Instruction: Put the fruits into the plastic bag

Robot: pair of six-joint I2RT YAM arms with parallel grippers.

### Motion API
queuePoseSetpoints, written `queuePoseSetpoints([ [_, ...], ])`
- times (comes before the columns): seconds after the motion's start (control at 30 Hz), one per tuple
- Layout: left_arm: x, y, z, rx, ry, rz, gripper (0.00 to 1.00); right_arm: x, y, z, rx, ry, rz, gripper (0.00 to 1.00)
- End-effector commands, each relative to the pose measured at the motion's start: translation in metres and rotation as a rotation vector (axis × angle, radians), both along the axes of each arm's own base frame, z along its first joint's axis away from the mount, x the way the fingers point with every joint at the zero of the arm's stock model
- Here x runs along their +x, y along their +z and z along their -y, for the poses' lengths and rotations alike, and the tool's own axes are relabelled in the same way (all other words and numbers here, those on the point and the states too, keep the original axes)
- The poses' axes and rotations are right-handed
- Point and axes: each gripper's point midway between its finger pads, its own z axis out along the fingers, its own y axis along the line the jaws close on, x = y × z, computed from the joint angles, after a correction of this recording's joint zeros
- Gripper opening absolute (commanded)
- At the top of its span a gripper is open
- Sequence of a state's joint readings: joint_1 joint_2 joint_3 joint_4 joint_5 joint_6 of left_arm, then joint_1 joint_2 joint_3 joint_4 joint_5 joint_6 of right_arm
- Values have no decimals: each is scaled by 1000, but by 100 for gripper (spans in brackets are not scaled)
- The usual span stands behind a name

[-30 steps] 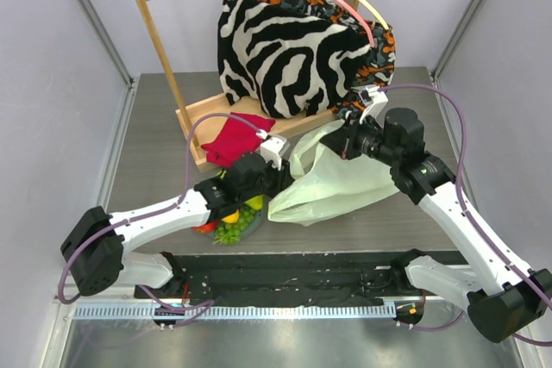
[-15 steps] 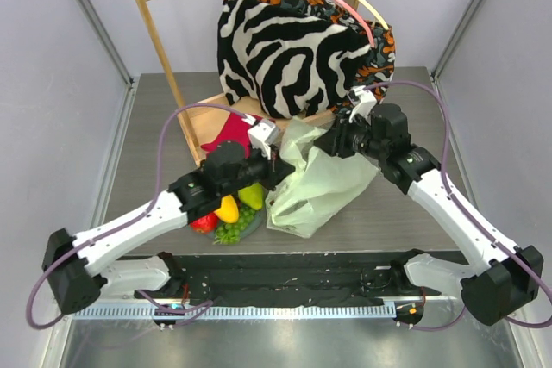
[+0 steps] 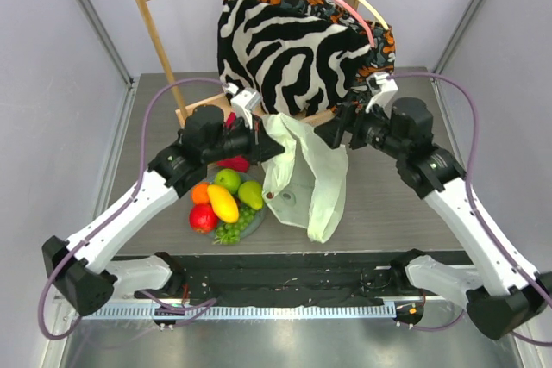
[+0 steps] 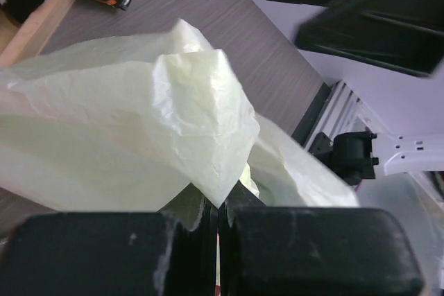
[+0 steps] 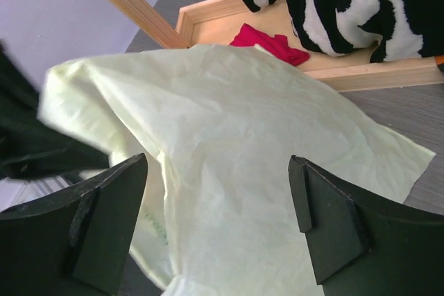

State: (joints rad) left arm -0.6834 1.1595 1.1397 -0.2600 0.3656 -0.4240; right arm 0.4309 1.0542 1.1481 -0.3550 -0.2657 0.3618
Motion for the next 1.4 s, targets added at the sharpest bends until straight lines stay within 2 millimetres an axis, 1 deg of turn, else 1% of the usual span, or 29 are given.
queuePoseSetpoints([
  [0.0,5,24,10,-98,-110,-74,0,-34,23,21,10,-43,40,92],
  [0.03,8,27,11,-114,-110,-91,0,-41,11,24,-18,-42,1,93],
  [0.07,12,24,15,-121,-127,-109,0,-45,5,26,-30,-40,-17,93],
  [0.13,20,27,14,-137,-124,-123,0,-57,-14,29,-55,-34,-68,93],
  [0.2,28,27,15,-143,-125,-134,0,-63,-26,28,-61,-27,-108,93],
  [0.23,32,26,14,-142,-119,-138,0,-69,-39,26,-67,-20,-158,93],
  [0.3,40,22,13,-143,-109,-145,0,-75,-54,23,-76,-18,-208,93],
  [0.33,42,21,11,-144,-104,-147,0,-82,-66,16,-69,-6,-253,93],
  [0.4,48,21,10,-152,-97,-147,0,-89,-73,2,-37,22,-274,93],
  [0.43,50,19,10,-151,-91,-153,0,-94,-88,-3,-31,30,-307,93],
  [0.47,52,20,10,-158,-89,-152,0,-107,-89,-18,12,64,-346,93],
  [0.5,53,19,9,-161,-85,-154,0,-110,-88,-27,51,81,-342,93],
  [0.53,55,19,9,-162,-81,-156,0,-116,-102,-33,52,89,-375,93],
  [0.57,56,18,8,-161,-77,-154,0,-127,-104,-42,84,108,-406,93],
  [0.6,57,17,8,-162,-77,-157,0,-130,-104,-48,101,115,-407,93],
  [0.63,58,17,7,-161,-74,-157,0,-134,-113,-49,98,111,-426,93],
  [0.73,59,15,6,-159,-70,-161,0,-143,-113,-59,132,114,-433,93],
  [0.77,60,13,5,-158,-67,-163,0,-145,-111,-62,148,116,-429,93],
  [0.8,60,13,5,-158,-65,-163,0,-148,-104,-69,191,131,-428,93],
  [0.83,60,12,5,-158,-66,-167,0,-151,-107,-73,199,135,-430,93],
  [0.9,60,11,6,-162,-67,-166,0,-153,-101,-84,238,139,-403,93],
  [0.97,60,12,5,-164,-66,-164,0,-153,-101,-92,239,137,-390,92],
  [1.0,59,12,5,-164,-69,-165,0,-150,-97,-96,249,125,-368,92],
  [1.07,59,12,5,-165,-72,-164,0,-156,-101,-108,226,143,-368,92],
  [1.1,58,11,6,-165,-74,-169,0,-154,-99,-110,226,124,-355,91],
  [1.17,58,11,7,-165,-77,-169,0,-156,-107,-117,194,118,-355,91],
  [1.2,58,11,7,-167,-79,-170,0,-155,-106,-118,196,110,-349,90],
  [1.23,58,11,6,-168,-78,-170,0,-151,-108,-117,189,77,-332,90],
  [1.37,57,11,8,-182,-85,-176,0,-148,-119,-122,199,27,-307,90],
])
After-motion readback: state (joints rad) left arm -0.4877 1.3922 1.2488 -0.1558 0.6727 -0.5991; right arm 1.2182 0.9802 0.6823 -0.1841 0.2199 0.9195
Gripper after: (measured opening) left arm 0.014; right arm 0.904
